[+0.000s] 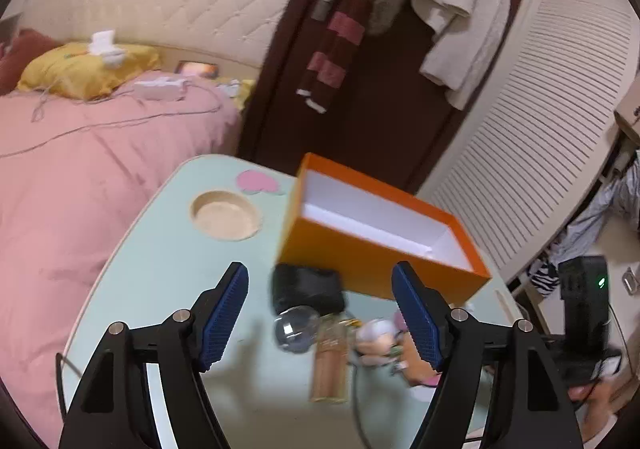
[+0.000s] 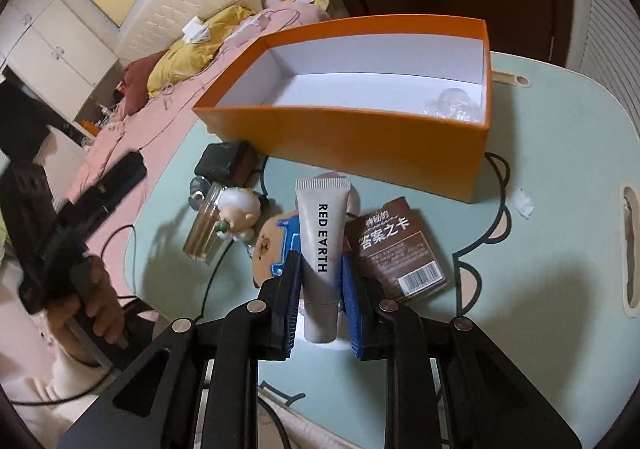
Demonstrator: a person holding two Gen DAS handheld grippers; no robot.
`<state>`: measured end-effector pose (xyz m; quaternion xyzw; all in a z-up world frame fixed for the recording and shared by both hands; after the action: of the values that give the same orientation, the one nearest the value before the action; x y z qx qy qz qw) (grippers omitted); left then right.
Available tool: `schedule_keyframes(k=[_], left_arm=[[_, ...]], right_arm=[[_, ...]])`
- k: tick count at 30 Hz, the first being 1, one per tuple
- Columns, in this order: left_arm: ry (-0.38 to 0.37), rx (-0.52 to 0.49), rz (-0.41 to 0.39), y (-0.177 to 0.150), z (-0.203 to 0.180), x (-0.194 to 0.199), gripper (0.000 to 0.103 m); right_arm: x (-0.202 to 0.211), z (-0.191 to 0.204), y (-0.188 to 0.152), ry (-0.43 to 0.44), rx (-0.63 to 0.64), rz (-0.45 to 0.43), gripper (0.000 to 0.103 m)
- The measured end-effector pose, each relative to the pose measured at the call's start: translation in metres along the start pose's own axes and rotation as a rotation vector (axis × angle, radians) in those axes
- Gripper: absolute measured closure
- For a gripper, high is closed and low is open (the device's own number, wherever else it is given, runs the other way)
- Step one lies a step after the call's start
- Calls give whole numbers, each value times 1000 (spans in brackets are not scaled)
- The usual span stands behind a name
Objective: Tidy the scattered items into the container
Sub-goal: 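Grasp the RED EARTH tube in the box with the right gripper and lift, then set the RED EARTH tube on the table with the right gripper while the left grasps the plastic bag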
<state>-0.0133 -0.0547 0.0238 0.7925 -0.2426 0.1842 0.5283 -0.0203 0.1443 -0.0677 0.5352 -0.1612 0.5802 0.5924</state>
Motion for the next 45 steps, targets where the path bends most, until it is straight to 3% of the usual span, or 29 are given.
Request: schedule_keyframes(k=[3, 6, 12, 15, 17, 19, 23, 26, 30, 35, 41, 45], left_arm=[[-9, -56, 10, 16, -23, -3, 29], [-32, -113, 88, 35, -54, -18, 29], [-105, -206, 435, 46, -121, -86, 29], [-94, -216, 618, 25, -141, -132, 31], [-84, -194, 737, 4, -145, -158, 41], [-70, -178, 826, -16, -146, -178, 44], [-13, -175, 844, -35, -145, -203, 48], [-26, -203, 848, -42, -148, -208, 74], [-70, -185, 834, -41, -149, -203, 75], [-120, -155, 738, -9, -141, -175, 75], [-201, -133, 589, 28, -129, -101, 75], [-175, -133, 554, 12, -101, -63, 75]], right_arm=[[8, -2, 2, -16, 7, -88, 72], [26, -5, 5, 39, -23, -210, 71], [58, -32, 9, 55, -125, -358, 70], [67, -47, 11, 87, -188, -375, 70], [74, -56, 10, 101, -223, -384, 70], [78, -62, 11, 117, -246, -391, 70], [84, -70, 12, 159, -287, -411, 70], [86, -72, 11, 176, -295, -410, 70], [80, -71, 10, 193, -297, -390, 70], [76, -69, 8, 194, -283, -377, 70], [66, -65, 4, 183, -264, -349, 70], [59, -62, 2, 168, -248, -332, 70]])
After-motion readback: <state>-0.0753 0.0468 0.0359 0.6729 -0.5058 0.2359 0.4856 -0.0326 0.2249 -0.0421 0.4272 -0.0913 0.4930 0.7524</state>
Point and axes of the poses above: each gripper's, at about its wrist camera, not at the fingertips, and x roughly against the way its jaws point, z to its left, y to its top, the point moved 8 cm from there along -x, roughly the way its jaws point, and after that the axes turned 1 degree about z, right-handed, at the moved point
